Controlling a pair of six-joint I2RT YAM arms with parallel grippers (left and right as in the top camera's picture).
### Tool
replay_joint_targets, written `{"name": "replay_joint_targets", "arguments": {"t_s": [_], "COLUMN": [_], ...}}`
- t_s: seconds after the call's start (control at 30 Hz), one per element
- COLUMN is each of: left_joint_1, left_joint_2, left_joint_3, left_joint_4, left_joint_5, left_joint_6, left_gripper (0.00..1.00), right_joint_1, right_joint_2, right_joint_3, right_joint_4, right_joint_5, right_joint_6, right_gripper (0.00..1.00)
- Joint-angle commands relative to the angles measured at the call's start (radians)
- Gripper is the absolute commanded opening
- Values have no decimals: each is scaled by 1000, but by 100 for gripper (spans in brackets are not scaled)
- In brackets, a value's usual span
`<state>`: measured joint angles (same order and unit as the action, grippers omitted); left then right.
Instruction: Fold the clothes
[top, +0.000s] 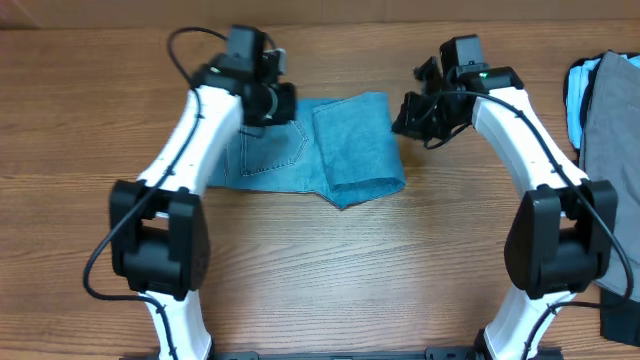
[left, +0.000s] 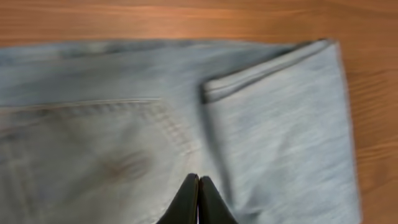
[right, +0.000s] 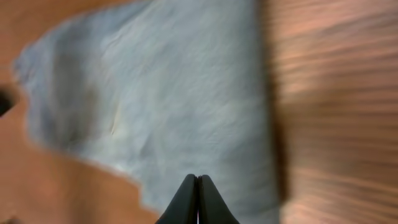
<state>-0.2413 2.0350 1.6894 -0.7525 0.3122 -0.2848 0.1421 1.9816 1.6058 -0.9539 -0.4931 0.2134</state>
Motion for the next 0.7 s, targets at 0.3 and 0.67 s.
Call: {"name": "replay_joint_targets", "arguments": {"t_s": [0.3, 0.67], "left_joint_1": [-157, -159], "left_joint_2": [127, 319], "left_joint_3": [-51, -51], "left_joint_4": [345, 441], "left_joint_5": [153, 147], "left_joint_6": [-83, -100], "left_gripper": [6, 23], "right_joint_1": [1, -8], "right_joint_2": [43, 45], "right_joint_3": [-211, -333], "right_joint_4": [41, 151], "right_joint_5": [-198, -99], "right_joint_6": [-64, -11], "right_gripper": [4, 4]}}
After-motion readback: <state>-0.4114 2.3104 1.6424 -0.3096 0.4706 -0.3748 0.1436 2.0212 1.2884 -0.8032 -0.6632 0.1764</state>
